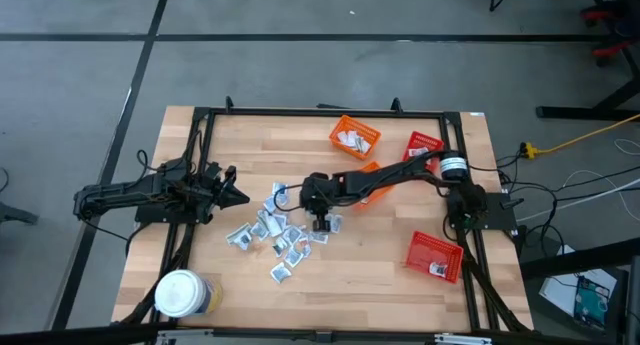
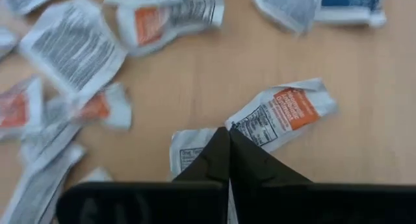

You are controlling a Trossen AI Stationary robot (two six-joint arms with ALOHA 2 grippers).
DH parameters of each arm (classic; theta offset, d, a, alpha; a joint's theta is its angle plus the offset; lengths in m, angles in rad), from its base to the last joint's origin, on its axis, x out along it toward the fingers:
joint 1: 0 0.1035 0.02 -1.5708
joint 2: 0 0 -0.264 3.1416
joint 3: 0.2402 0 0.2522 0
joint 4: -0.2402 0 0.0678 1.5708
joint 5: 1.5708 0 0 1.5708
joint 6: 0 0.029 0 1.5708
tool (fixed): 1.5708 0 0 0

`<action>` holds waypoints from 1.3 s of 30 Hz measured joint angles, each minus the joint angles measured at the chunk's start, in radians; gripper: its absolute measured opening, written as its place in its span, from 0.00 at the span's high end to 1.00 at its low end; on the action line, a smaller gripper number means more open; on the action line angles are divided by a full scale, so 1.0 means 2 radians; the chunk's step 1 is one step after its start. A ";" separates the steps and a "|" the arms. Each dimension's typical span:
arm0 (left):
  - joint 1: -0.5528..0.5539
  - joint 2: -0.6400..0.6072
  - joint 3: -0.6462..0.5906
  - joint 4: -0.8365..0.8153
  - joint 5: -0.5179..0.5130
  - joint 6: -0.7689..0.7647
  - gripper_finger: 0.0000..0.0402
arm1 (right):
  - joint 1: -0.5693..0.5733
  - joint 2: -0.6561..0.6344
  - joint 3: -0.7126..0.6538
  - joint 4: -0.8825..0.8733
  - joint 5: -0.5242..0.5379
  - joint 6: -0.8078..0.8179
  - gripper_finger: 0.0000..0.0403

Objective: Pick & Place First Aid Supplies
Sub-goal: Put the orange ointment pack into the top red bin

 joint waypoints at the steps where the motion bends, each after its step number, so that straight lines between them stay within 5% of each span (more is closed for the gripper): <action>1: 0.000 0.000 0.000 0.000 0.000 0.000 0.96 | -0.001 -0.006 0.000 -0.005 0.000 -0.001 0.99; 17: 0.000 0.000 0.000 0.000 0.000 0.000 0.96 | -0.003 -0.140 0.000 -0.120 -0.010 0.010 1.00; 24: 0.000 0.000 0.000 0.000 0.000 0.000 0.96 | -0.006 -0.209 -0.005 -0.175 0.060 0.025 1.00; 39: 0.000 0.000 0.000 0.000 0.000 0.000 0.96 | -0.096 -0.459 -0.259 -0.176 0.115 0.145 1.00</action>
